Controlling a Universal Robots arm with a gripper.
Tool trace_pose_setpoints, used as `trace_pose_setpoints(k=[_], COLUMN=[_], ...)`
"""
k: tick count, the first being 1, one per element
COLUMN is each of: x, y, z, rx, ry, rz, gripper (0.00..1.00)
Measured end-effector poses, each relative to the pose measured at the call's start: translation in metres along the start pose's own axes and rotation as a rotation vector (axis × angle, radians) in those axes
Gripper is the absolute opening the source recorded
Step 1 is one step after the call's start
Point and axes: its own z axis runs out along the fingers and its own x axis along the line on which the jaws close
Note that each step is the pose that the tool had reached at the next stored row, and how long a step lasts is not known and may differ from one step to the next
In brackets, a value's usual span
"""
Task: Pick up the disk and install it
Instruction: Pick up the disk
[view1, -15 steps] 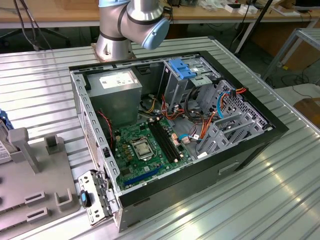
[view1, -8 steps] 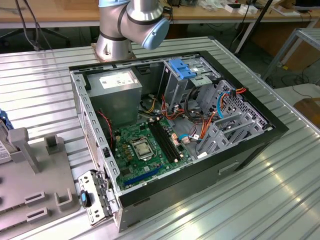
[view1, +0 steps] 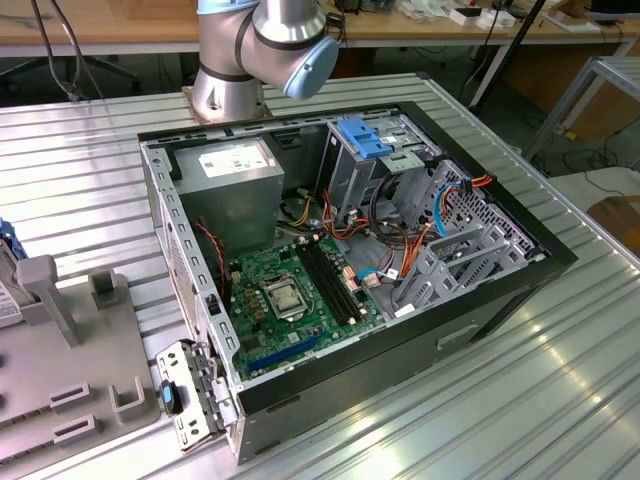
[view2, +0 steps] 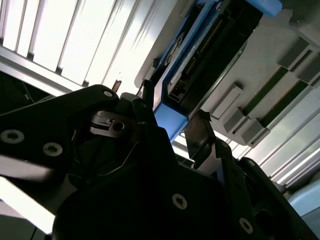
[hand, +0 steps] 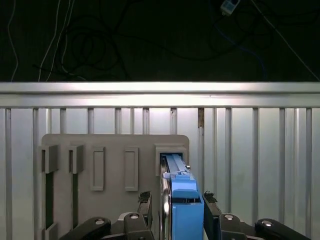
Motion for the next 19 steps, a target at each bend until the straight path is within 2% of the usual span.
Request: trace_pose_setpoints(k=[3, 19], x=[-0.0031, -0.0001], y=[0.0000, 0.0005], z=[0.0008, 0.0026], rx=[0.0001, 0.0001], ry=[0.0000, 0.0000], rz=[0.000, 0.000], gripper=[0.51, 0.51])
